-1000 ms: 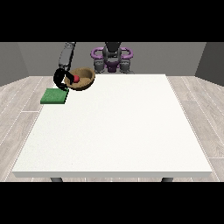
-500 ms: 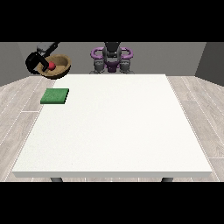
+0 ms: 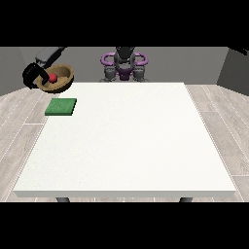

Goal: Pick the cup and pour the ball into the bowl, then pick the bowl and place it on the pad

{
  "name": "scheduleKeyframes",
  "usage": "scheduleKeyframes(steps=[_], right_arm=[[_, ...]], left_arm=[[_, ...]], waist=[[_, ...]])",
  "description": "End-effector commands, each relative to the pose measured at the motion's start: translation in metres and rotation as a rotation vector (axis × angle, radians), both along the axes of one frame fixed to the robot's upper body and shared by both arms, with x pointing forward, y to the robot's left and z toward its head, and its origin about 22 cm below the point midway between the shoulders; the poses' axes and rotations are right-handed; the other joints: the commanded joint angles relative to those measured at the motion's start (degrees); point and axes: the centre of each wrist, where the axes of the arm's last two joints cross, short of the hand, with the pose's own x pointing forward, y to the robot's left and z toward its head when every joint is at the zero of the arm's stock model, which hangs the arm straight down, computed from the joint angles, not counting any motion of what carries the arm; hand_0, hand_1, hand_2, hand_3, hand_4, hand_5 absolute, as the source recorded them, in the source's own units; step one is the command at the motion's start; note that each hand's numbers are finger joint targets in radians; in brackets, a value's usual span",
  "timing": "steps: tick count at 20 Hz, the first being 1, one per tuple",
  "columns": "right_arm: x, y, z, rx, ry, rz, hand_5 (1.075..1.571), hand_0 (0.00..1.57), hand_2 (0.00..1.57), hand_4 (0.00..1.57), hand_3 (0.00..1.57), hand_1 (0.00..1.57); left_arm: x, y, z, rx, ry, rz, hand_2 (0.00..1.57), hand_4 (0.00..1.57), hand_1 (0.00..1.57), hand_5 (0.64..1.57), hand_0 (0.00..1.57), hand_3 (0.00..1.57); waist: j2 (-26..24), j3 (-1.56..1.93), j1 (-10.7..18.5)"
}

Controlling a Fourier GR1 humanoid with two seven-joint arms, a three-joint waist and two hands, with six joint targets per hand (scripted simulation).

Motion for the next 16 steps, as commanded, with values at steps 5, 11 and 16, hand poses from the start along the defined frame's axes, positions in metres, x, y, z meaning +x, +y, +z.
scheduleKeyframes(steps=[5,11,16], right_arm=[[0.024,0.024,-0.015,0.086,-0.026,-0.017,1.571,1.57,1.57,1.03,0.53,1.57],[0.016,0.004,-0.021,0.207,-0.074,-0.096,1.569,1.57,1.57,0.9,0.74,1.57],[0.008,0.0,-0.026,0.083,-0.034,-0.148,1.55,1.57,1.57,0.0,1.09,1.57]], left_arm=[[0.004,-0.007,-0.002,0.025,-0.049,-0.014,0.0,1.21,0.0,1.555,0.0,0.0],[-0.003,0.001,0.019,0.029,-0.051,-0.005,0.0,1.2,0.0,1.559,0.0,0.0],[-0.01,0.015,0.004,0.006,-0.035,0.011,0.0,1.19,0.0,1.563,0.0,0.0]], waist=[[2.4,0.01,1.3],[2.5,0.07,0.6],[2.1,-0.02,-0.4]])
